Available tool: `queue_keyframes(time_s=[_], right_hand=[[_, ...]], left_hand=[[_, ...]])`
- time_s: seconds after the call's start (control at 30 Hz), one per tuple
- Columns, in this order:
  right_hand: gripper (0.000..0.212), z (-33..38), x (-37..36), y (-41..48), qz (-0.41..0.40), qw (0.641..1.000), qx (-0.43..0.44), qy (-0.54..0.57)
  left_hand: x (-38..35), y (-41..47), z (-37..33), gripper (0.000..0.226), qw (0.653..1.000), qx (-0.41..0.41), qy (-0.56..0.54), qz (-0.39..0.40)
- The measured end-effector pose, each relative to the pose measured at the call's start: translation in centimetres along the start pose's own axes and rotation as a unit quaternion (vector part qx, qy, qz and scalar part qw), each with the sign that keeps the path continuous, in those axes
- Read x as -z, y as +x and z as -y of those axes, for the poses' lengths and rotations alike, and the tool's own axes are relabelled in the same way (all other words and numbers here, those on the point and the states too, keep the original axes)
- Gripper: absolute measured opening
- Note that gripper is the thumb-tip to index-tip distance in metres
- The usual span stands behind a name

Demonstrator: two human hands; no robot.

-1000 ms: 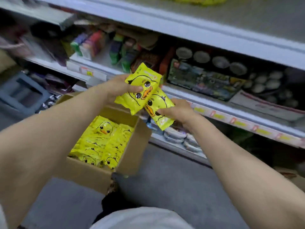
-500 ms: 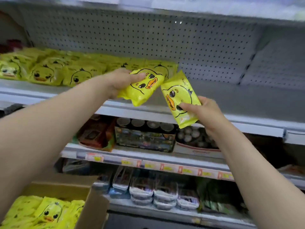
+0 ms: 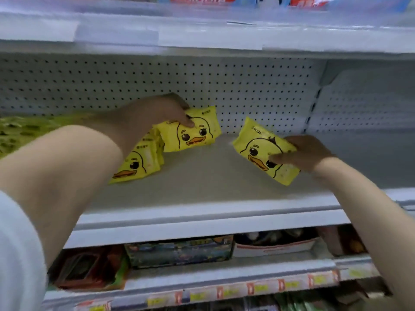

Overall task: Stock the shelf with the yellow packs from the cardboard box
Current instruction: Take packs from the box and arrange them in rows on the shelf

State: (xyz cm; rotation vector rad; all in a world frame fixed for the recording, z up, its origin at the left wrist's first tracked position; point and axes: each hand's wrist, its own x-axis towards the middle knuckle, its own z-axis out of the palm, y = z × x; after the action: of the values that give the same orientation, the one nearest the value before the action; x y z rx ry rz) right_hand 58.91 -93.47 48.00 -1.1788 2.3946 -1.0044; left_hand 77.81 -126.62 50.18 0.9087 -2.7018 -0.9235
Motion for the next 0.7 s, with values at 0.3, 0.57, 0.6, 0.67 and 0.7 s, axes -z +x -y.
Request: queue_keyframes(time_s=[0.3,0.57,0.6,0.67,0.7], right_hand=[[0.025,0.8,-1.0,4.5,0.110,0.993,0.036,-0.022],[0.023,3.4,-3.2,8.1,0.182,0.979,0.067,-0.054],[0.025,3.9,-3.6,8.5,0.188,0.978,0.073,-0.058],[0.028,4.9,-4.4,9.2,0.198,0.975,0.086,-0.060],[0.029,5.4,-4.9,9.5,0.202,0.973,0.095,-0.059]], left_hand=[[-0.5,5.1,-0.1,0.051,0.980,-0.063,0.186,0.043],[-0.8,4.3,-1.0,0.050,0.947,-0.126,0.297,0.000],[-0.8,3.9,-1.1,0.049,0.944,-0.145,0.296,-0.030],[-0.6,2.7,-1.3,0.044,0.951,-0.194,0.225,-0.092],[-0.6,1.7,-1.7,0.040,0.959,-0.215,0.157,-0.095]])
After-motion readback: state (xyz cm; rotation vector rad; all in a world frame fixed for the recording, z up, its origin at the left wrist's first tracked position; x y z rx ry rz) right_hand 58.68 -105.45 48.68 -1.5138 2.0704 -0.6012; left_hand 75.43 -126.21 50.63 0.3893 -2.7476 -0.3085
